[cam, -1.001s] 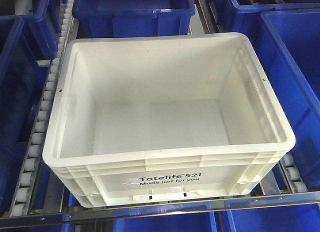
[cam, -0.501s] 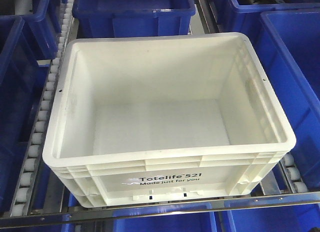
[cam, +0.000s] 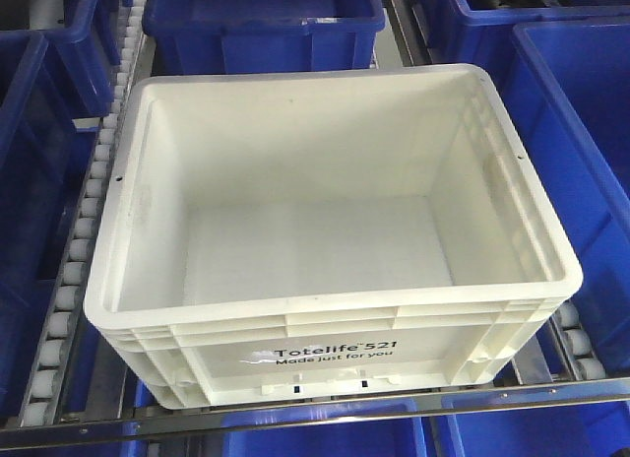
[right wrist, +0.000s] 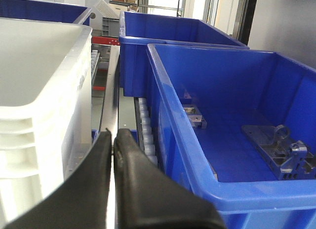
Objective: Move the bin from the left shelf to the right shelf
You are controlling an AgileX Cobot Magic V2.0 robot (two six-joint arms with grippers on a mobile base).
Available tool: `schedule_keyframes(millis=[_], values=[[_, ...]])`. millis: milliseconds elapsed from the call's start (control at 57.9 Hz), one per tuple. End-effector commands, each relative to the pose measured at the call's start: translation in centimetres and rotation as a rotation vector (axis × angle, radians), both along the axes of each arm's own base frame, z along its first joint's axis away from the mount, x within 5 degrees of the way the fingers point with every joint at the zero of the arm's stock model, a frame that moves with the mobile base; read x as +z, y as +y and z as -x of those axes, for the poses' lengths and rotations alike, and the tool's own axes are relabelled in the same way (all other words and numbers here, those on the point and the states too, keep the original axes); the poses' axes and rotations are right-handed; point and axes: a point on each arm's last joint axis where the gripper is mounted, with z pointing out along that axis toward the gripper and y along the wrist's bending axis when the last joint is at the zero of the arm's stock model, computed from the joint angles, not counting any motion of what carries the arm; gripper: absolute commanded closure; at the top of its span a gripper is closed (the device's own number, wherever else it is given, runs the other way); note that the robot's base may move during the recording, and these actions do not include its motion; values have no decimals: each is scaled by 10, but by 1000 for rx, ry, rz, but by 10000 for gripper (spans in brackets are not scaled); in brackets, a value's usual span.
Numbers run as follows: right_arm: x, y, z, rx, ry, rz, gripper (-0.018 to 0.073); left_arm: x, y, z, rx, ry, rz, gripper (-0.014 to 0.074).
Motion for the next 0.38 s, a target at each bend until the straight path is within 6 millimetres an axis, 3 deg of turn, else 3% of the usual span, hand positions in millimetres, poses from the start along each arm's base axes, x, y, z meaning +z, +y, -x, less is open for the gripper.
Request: schedule_keyframes(millis=[0, 363], values=[[1, 1, 1, 9, -69, -7, 566, 1, 0, 1, -5, -70, 5, 603], [1, 1, 1, 9, -68, -9, 566, 1, 0, 1, -5, -70, 5, 603]])
